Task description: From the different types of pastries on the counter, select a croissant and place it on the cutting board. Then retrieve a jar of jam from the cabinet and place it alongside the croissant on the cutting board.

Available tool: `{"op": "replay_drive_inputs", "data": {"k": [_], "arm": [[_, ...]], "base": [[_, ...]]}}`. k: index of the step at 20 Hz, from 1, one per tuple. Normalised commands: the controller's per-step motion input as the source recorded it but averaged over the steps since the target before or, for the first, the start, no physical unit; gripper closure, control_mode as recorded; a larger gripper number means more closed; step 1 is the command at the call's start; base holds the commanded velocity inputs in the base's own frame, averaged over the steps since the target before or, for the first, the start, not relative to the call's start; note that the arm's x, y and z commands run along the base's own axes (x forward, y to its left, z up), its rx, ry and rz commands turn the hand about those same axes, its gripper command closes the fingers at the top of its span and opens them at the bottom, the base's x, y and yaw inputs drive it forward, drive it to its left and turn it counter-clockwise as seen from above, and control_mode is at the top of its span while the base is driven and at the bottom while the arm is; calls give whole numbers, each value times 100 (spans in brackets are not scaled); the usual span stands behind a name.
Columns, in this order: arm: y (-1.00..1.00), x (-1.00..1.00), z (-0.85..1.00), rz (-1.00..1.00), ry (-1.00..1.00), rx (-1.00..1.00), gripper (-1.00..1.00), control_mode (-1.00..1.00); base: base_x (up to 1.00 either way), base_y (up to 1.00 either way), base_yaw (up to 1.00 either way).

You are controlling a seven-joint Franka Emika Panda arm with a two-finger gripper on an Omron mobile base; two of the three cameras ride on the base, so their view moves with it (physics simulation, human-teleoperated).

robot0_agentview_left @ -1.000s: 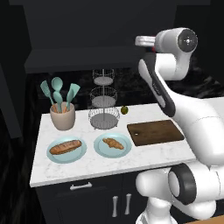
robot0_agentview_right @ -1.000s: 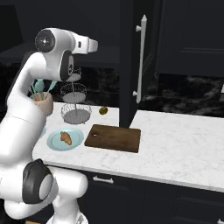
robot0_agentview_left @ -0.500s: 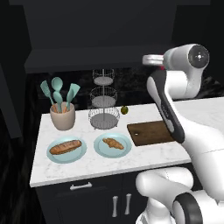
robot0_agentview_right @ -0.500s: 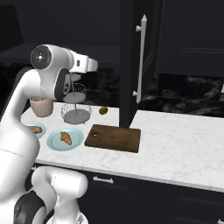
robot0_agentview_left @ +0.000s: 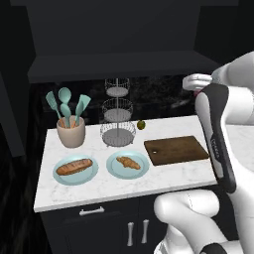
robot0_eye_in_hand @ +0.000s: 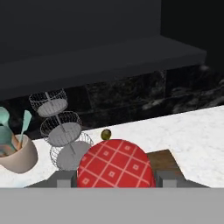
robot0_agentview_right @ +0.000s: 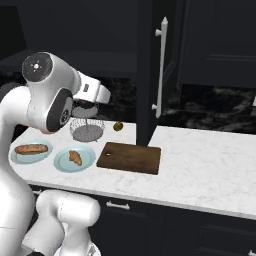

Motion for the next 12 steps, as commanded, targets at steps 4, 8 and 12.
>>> {"op": "replay_drive_inputs", "data": {"k": [4, 8, 12], "arm": [[-39, 30, -59, 0, 3, -3, 100, -100], [-100, 100, -33, 0, 1, -2, 100, -100], [-19, 0, -61, 0, 6, 0, 100, -100]], "base": [[0, 0, 0], [0, 0, 0], [0, 0, 0]]}}
